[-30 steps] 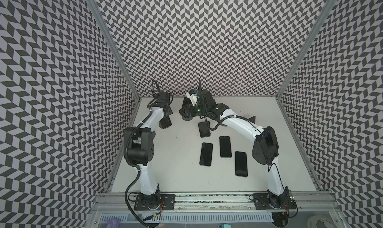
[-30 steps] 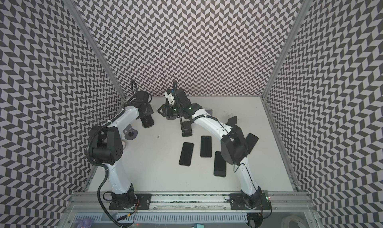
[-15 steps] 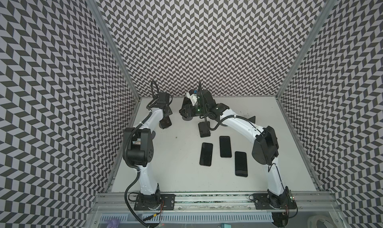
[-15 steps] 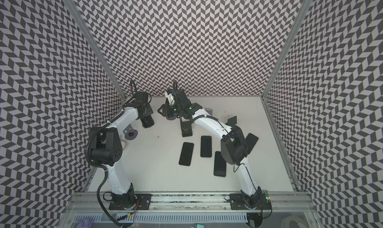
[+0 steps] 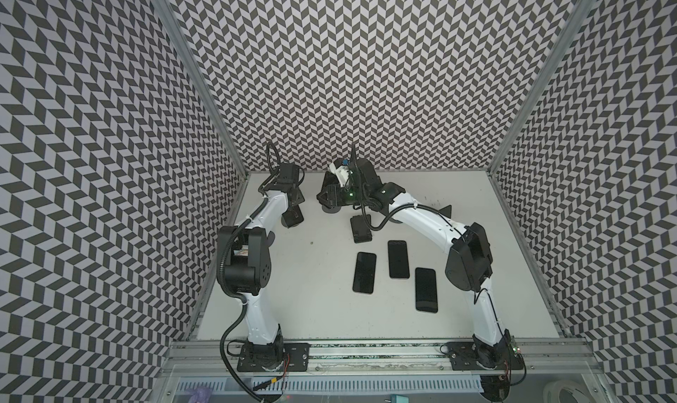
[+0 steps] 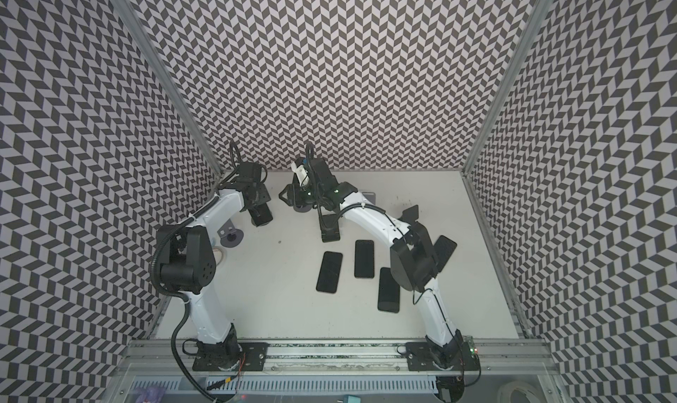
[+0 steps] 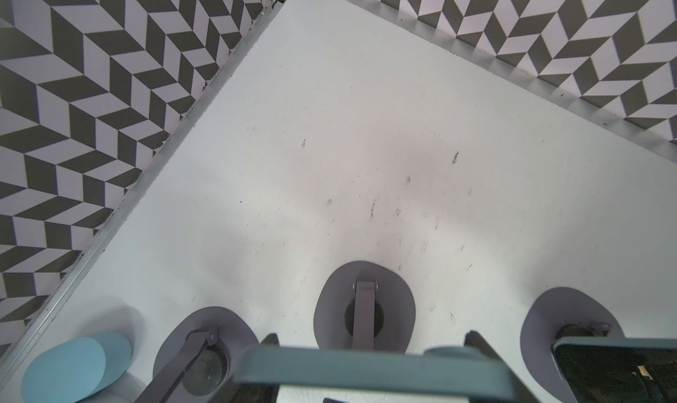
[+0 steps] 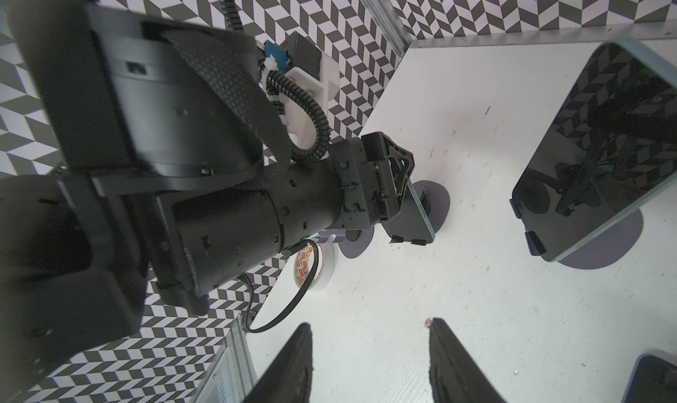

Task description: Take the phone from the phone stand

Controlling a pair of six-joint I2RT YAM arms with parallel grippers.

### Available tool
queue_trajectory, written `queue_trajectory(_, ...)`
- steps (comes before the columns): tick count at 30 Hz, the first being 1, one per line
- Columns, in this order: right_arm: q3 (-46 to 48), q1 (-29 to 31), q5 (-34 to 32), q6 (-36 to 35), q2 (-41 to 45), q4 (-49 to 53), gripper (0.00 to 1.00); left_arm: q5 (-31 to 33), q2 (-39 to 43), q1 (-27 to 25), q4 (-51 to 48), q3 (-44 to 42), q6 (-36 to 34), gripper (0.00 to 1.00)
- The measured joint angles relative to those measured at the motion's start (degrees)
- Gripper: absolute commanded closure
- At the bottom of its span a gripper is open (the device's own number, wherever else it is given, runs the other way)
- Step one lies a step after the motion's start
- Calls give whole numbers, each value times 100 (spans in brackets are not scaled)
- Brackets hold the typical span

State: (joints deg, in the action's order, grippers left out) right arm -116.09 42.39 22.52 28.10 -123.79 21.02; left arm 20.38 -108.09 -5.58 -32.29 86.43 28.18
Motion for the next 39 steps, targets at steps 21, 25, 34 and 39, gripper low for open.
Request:
queue_trajectory(21, 0, 101, -22, -2, 120, 42, 50, -76, 529, -7, -42, -50, 4, 34)
queue_trajectory(25, 0, 133, -24, -2, 155, 52, 50, -76, 656, -50, -96, -50, 26, 34)
queue_trajectory(34, 249, 225, -24, 4, 579, 48, 50, -48, 1327, -321, -330, -363, 155, 34)
queue_trajectory(39, 914, 240, -13, 96, 1071, -138, 50, 13, 1873, -608, -540, -780, 297, 34)
